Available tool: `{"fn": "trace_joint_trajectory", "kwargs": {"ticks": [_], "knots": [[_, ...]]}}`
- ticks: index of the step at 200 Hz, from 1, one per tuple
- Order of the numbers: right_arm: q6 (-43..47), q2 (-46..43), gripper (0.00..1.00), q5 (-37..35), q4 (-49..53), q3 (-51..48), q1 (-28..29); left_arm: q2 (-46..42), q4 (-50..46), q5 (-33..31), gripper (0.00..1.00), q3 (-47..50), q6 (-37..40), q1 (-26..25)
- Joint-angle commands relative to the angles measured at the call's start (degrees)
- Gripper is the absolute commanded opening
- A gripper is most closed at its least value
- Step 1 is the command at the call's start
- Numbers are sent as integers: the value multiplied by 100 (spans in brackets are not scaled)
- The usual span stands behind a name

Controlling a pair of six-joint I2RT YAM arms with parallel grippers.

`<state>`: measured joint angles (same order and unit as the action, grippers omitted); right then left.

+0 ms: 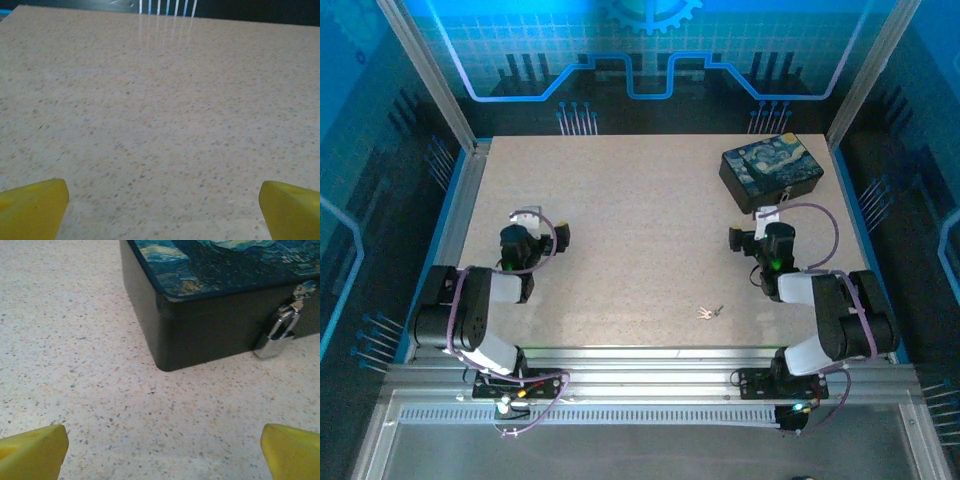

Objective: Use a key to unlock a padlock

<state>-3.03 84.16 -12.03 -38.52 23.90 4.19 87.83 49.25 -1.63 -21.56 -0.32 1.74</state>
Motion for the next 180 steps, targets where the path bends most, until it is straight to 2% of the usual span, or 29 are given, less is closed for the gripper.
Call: {"fn": "trace_joint_trajectory", "kwargs": {"ticks": [1, 20, 40, 50, 71, 91, 110, 138, 153, 180], "knots": [[-269, -621, 100, -319, 1177, 667, -205, -530, -850, -29, 99, -412, -135, 14], [-640, -906, 98, -64, 2535, 1374, -505, -908, -1881, -200, 99, -873, -174, -5], [-1151, -766, 94, 536, 3518, 2148, -917, -1206, -2026, -807, 99, -1092, -692, 13], [-1328, -611, 92, 674, 3901, 2512, -1042, -1303, -2256, -818, 99, -1266, -954, 75], [-1658, -169, 90, 844, 4505, 3270, -1193, -1261, -3702, -806, 99, -2146, -1440, 116], [-1874, 282, 89, 1010, 4755, 3749, -1265, -1074, -4813, -647, 99, -2902, -1686, 88], [-2046, 768, 89, 1176, 4871, 4144, -1306, -995, -5540, -971, 99, -3378, -1851, -36], [-2194, 1511, 88, 1242, 5111, 4792, -1347, -528, -7339, -1315, 99, -4433, -2138, -340], [-2174, 1735, 88, 1195, 5190, 5012, -1383, -438, -7716, -1455, 99, -4614, -2144, -658], [-1943, 1902, 88, 975, 5421, 5284, -1446, -469, -7817, -1515, 99, -4594, -2136, -1079]]}}
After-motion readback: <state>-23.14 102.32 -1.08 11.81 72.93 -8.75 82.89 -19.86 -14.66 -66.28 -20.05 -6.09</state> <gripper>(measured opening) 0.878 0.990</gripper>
